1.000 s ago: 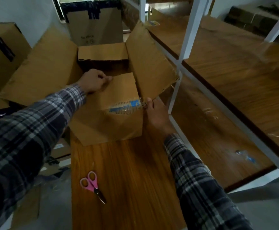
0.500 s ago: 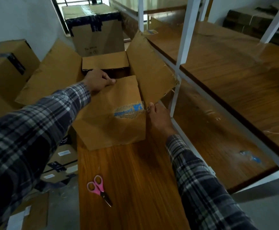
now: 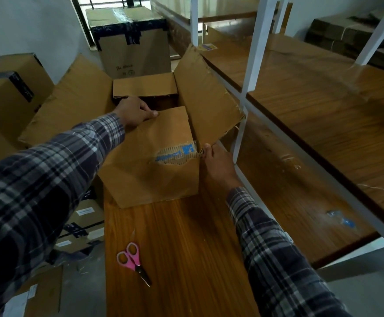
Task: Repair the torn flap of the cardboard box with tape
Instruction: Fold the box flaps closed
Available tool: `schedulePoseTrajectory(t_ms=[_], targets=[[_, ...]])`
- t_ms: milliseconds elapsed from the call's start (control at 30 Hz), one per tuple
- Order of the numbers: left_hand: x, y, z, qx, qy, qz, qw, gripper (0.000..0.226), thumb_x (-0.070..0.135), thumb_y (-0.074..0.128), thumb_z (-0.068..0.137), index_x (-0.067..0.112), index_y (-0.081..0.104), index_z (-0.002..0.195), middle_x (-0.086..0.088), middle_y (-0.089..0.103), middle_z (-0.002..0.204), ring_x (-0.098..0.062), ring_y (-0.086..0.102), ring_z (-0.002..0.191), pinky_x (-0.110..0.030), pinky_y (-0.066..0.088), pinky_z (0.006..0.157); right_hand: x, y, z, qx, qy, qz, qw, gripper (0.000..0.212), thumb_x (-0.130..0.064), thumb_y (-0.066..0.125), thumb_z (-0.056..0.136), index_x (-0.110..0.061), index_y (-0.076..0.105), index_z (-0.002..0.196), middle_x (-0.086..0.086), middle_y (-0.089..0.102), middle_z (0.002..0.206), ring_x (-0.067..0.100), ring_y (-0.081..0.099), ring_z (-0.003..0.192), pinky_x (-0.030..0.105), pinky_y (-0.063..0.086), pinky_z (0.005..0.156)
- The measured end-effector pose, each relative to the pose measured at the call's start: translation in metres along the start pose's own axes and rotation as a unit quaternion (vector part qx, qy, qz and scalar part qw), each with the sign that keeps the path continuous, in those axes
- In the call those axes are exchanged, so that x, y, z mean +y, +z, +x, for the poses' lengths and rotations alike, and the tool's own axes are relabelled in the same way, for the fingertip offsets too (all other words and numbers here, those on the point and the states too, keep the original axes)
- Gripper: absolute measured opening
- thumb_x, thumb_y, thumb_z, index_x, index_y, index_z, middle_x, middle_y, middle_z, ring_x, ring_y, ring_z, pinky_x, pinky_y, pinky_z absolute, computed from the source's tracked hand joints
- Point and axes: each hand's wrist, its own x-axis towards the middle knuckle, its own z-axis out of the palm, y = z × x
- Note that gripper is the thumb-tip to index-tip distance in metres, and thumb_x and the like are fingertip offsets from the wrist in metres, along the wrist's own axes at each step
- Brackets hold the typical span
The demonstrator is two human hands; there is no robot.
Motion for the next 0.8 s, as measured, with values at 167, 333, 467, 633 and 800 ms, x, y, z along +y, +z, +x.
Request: schedulePoseTrajectory(t_ms=[167,333,467,633,800], targets=[[0.002,-0.006,0.003,0.003,-0.001,0.034,0.999,0.027,0.05,0.074,0.094,0.026,0.075,0.083,0.007,0.069,0.092,-0.005,0.06,0.083,-0.025,0.043,0.066,0.001,0.001,0.0,-0.008,0.005,0.011,1.0,0.044,-0.04,0.037,0.115,-0.014,0.064,0.092,0.005,0.067,0.087,0.018,0.063,0.08,0.038,0.051,0.074],[-0.001,-0.002,0.007,0.008,-0.014,0.025,1.0,0.027,0.051,0.076,0.092,0.026,0.076,0.082,0.004,0.072,0.092,-0.011,0.065,0.088,-0.027,0.046,0.065,0.003,-0.001,0.001,-0.001,-0.005,0.003,1.0,0.044,-0.039,0.037,0.115,-0.014,0.066,0.093,0.005,0.069,0.089,0.018,0.065,0.081,0.039,0.052,0.074],[0.002,0.002,0.005,0.011,-0.005,0.033,0.999,0.028,0.051,0.075,0.093,0.025,0.076,0.083,0.002,0.073,0.093,-0.014,0.066,0.088,-0.03,0.05,0.067,0.002,-0.001,0.001,0.0,0.001,0.009,1.0,0.041,-0.04,0.037,0.115,-0.018,0.065,0.094,0.005,0.069,0.092,0.022,0.066,0.091,0.048,0.056,0.085],[0.005,0.017,-0.009,-0.036,0.035,0.152,0.987,0.045,0.062,0.065,0.095,0.021,0.075,0.111,-0.003,0.071,0.108,-0.022,0.066,0.096,-0.039,0.058,0.082,0.0,0.004,-0.002,-0.004,0.014,0.001,1.0,0.036,-0.052,0.033,0.11,-0.033,0.061,0.097,0.003,0.07,0.099,0.027,0.067,0.102,0.057,0.057,0.092],[-0.004,0.022,-0.031,-0.128,0.04,0.156,0.979,0.051,0.063,0.052,0.101,0.04,0.059,0.146,-0.005,0.061,0.145,-0.025,0.061,0.124,-0.039,0.049,0.105,-0.007,0.001,-0.002,0.009,-0.002,0.019,1.0,0.022,-0.041,0.043,0.112,-0.027,0.058,0.121,0.001,0.07,0.112,0.024,0.069,0.104,0.05,0.058,0.093]])
